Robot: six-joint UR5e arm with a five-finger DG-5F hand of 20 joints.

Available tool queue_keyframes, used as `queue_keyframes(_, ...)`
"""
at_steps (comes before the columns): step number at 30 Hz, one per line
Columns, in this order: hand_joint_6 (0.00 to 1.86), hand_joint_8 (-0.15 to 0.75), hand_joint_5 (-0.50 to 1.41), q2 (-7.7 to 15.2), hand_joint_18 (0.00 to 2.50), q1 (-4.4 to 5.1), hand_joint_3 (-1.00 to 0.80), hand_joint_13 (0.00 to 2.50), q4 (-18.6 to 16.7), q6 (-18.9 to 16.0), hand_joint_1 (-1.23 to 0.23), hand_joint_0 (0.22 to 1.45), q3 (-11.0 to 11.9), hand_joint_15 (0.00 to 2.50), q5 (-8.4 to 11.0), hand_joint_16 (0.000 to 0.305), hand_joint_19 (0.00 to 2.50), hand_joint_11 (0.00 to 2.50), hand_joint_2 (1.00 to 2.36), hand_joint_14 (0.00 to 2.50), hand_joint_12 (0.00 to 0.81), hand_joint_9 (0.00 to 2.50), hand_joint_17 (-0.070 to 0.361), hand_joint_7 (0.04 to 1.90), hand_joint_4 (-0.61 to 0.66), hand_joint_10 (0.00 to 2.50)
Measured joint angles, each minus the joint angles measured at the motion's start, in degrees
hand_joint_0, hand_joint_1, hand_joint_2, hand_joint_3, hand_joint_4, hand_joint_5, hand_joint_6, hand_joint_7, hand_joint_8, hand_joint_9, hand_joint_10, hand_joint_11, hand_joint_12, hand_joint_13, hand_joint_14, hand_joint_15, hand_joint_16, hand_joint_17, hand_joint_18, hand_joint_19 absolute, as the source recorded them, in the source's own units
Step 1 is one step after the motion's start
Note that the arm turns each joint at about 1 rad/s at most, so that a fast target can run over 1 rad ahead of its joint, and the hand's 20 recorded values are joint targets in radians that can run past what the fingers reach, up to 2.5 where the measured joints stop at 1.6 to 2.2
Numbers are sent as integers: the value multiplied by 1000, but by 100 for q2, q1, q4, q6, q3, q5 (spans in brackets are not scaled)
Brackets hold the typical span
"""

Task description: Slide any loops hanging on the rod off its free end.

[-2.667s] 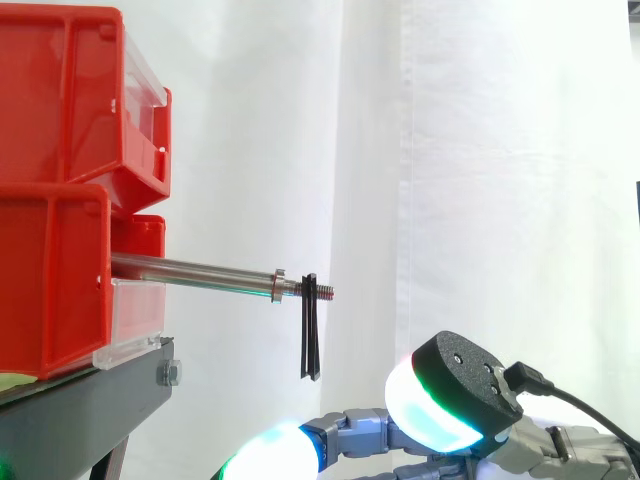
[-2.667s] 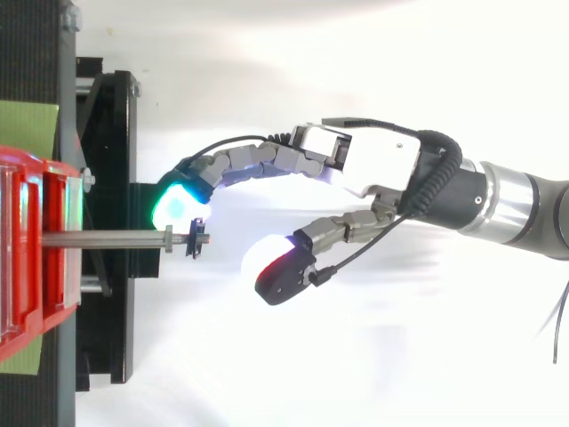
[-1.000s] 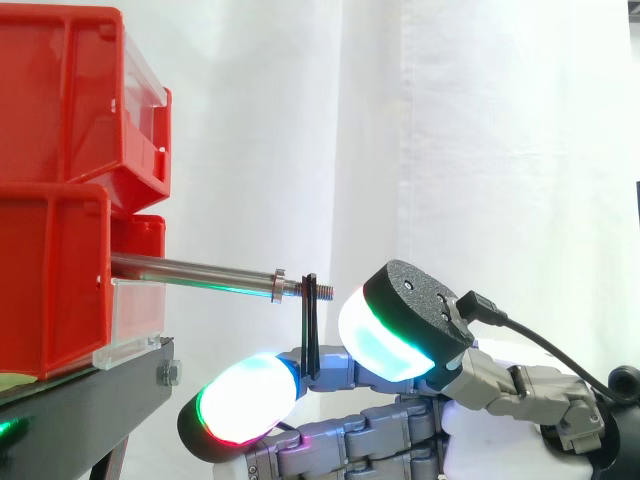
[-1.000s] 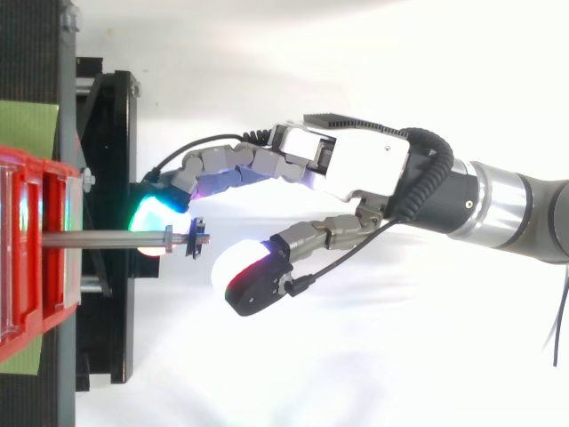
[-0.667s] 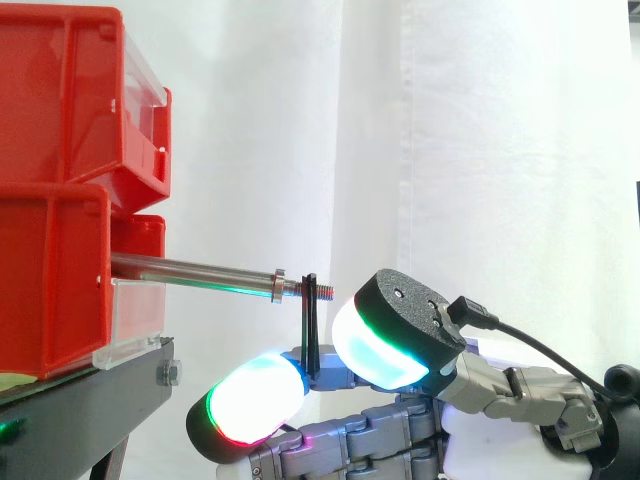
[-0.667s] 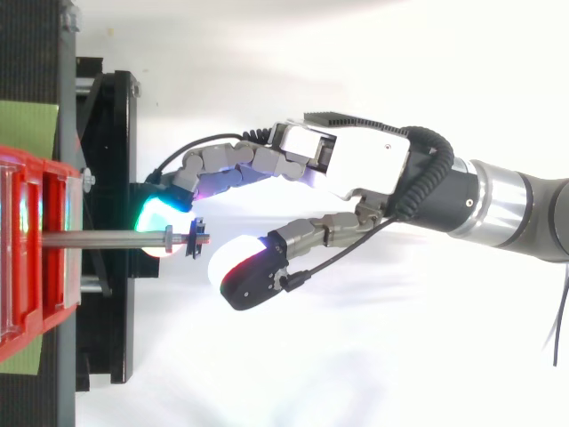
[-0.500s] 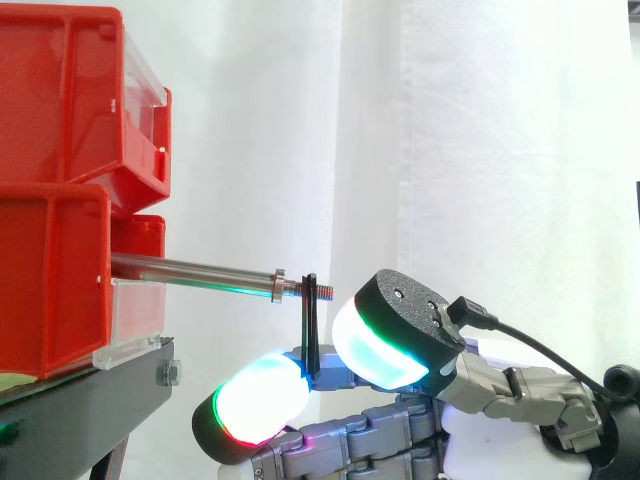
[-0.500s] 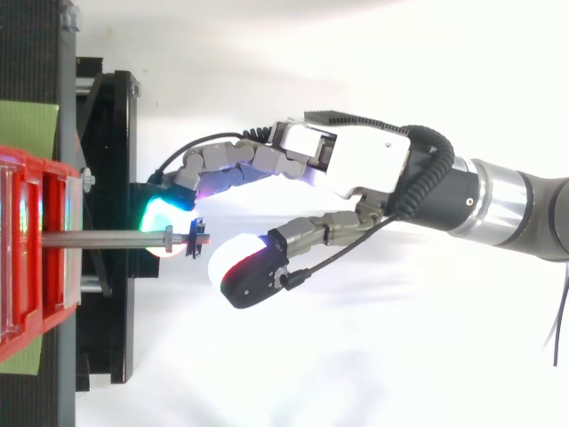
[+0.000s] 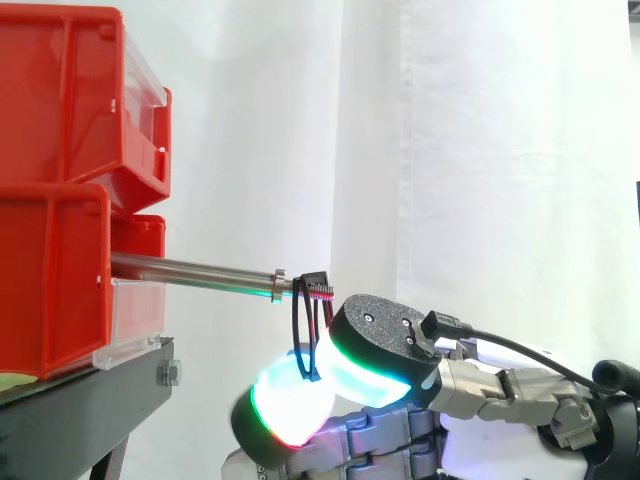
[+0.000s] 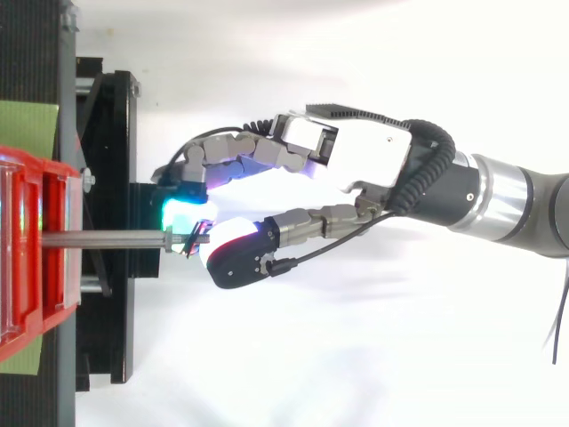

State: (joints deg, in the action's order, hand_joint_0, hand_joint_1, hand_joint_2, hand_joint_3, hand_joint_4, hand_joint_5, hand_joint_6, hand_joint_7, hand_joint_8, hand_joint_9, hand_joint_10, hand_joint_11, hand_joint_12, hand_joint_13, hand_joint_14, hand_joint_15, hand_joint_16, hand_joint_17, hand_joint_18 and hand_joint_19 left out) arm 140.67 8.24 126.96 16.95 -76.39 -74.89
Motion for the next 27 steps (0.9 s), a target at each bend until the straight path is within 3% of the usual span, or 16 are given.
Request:
queue_keyframes(20, 503, 290, -147, -3, 543, -9, -498, 509, -6, 89, -480, 557, 45, 66, -4, 47, 368, 229, 1000, 2, 321, 622, 105, 1179, 256, 7)
queue_keyframes(27, 523, 294, -114, -1, 567, -8, -395, 548, -8, 97, -533, 618, 71, 70, -5, 45, 370, 262, 1010, 2, 314, 702, 101, 1392, 216, 8)
